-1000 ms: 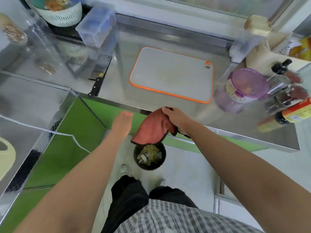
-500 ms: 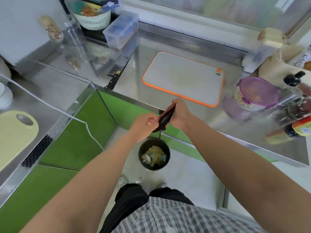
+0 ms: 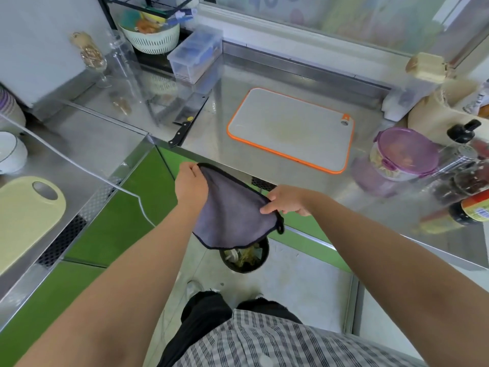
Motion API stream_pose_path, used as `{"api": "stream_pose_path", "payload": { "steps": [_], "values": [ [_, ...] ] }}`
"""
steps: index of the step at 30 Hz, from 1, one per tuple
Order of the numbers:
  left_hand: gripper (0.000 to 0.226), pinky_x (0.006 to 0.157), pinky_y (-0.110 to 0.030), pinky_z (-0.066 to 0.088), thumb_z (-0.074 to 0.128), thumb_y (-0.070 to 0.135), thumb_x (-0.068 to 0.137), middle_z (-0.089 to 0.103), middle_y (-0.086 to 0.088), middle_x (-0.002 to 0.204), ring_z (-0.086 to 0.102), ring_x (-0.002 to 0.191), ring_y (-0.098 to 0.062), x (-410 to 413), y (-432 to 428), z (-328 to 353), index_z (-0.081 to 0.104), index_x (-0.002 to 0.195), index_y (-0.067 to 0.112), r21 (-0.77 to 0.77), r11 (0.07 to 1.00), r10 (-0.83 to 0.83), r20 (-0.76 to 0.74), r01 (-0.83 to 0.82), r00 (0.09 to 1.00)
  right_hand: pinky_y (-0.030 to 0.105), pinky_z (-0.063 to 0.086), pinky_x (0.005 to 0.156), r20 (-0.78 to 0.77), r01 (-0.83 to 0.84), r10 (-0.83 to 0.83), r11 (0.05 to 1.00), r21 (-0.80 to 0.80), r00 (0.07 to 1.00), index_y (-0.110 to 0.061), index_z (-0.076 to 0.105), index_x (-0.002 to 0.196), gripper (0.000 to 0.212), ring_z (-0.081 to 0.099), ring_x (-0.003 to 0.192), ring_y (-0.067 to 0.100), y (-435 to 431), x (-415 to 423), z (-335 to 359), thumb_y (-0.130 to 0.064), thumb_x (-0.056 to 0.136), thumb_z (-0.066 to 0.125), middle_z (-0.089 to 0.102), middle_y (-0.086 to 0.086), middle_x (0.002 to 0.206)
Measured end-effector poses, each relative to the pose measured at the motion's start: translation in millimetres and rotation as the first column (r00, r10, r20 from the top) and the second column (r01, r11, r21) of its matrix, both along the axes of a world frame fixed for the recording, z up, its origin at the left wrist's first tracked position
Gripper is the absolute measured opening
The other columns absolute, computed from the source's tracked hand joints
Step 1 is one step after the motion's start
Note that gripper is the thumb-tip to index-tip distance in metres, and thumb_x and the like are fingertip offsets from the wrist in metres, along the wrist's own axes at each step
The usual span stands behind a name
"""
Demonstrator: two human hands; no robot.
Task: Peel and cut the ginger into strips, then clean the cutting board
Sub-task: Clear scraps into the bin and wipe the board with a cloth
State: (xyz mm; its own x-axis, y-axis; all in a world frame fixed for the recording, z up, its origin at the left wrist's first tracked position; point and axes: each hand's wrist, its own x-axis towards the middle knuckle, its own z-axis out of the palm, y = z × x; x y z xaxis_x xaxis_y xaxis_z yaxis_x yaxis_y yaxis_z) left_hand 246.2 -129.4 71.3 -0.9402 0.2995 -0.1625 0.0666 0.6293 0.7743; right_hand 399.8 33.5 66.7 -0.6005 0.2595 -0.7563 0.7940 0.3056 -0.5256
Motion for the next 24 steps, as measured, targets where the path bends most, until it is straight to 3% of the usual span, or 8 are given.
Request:
{"api": "stream_pose_path", "payload": {
  "steps": [3,7,10,11,12,15,18,24],
  "values": [
    [0.029,0.090,-0.044,0.046,0.044,0.013,0.097,0.056,-0.020,0.121,0.055,0.109,-0.037,2,-8,-8,0.042,0.124,0.004,-0.264,0.963,-0.048,0.046,0.059,0.998,0.046,0.045,0.095,-0.213,0.116,-0.095,0.989,0.089,0.972,-0.007,0.060,0.105,0.026,0.058,0.106,0.037,-4,-5,-5,-0.023,0.085,0.066,0.064,0.018,0.111],
    [0.081,0.110,-0.040,0.033,0.069,0.005,0.076,0.045,-0.006,0.143,0.041,0.132,-0.023,15,-6,-13,0.031,0.147,0.019,-0.114,0.824,-0.561,-0.037,0.555,0.827,0.034,0.049,0.086,-0.344,-0.022,0.016,1.000,-0.014,0.939,-0.015,0.063,0.099,0.010,0.061,0.092,0.023,-20,-23,7,-0.015,0.089,0.063,0.066,0.007,0.098],
    [0.034,0.082,-0.030,0.041,0.067,0.016,0.083,0.062,-0.006,0.102,0.055,0.099,-0.022,30,3,-8,0.058,0.116,0.018,-0.164,0.638,-0.744,0.121,0.753,0.657,0.036,0.049,0.086,-0.346,-0.027,0.020,1.000,-0.015,0.938,-0.013,0.064,0.092,0.012,0.060,0.091,0.023,-24,-29,11,-0.018,0.083,0.069,0.064,0.008,0.096],
    [0.009,0.069,-0.032,0.036,0.064,0.021,0.087,0.058,-0.006,0.083,0.053,0.084,-0.024,33,5,-5,0.060,0.092,0.014,-0.211,0.627,-0.747,0.109,0.750,0.655,0.034,0.049,0.081,-0.338,0.022,-0.030,0.999,-0.028,0.941,-0.015,0.062,0.092,0.014,0.058,0.088,0.022,-21,-28,12,-0.018,0.081,0.071,0.062,0.007,0.095],
    [0.019,0.064,-0.034,0.032,0.061,0.025,0.089,0.053,-0.007,0.072,0.049,0.075,-0.025,33,5,-6,0.055,0.077,0.011,-0.218,0.645,-0.732,0.101,0.733,0.674,0.033,0.048,0.076,-0.333,0.069,-0.078,0.997,-0.040,0.940,-0.018,0.060,0.092,0.017,0.057,0.085,0.020,-17,-24,12,-0.016,0.080,0.071,0.059,0.006,0.094],
    [0.035,0.066,-0.037,0.039,0.053,0.035,0.079,0.058,-0.016,0.072,0.052,0.070,-0.027,27,-2,-11,0.059,0.075,0.000,-0.128,0.731,-0.659,0.127,0.671,0.742,0.027,0.053,0.070,-0.344,0.181,-0.227,0.970,-0.162,0.911,-0.017,0.062,0.092,0.017,0.060,0.082,0.020,-4,-8,10,-0.005,0.082,0.068,0.061,0.007,0.094],
    [0.031,0.059,-0.032,0.023,0.062,0.018,0.084,0.038,-0.007,0.060,0.034,0.062,-0.020,27,-4,-8,0.044,0.060,0.009,-0.122,0.752,-0.623,0.192,0.648,0.758,0.025,0.057,0.069,-0.386,0.271,-0.368,0.920,-0.284,0.846,-0.013,0.065,0.090,0.012,0.063,0.076,0.020,-4,-1,8,-0.002,0.086,0.065,0.066,0.010,0.088],
    [0.018,0.078,-0.035,0.049,0.070,0.027,0.087,0.069,-0.007,0.087,0.061,0.081,-0.017,35,5,5,0.065,0.095,0.011,0.271,0.816,-0.561,0.159,0.510,0.813,0.029,0.042,0.067,-0.467,0.259,-0.338,0.939,-0.225,0.817,-0.012,0.060,0.070,0.018,0.053,0.070,0.018,-18,-22,14,-0.018,0.082,0.072,0.059,0.008,0.073]
  ]
}}
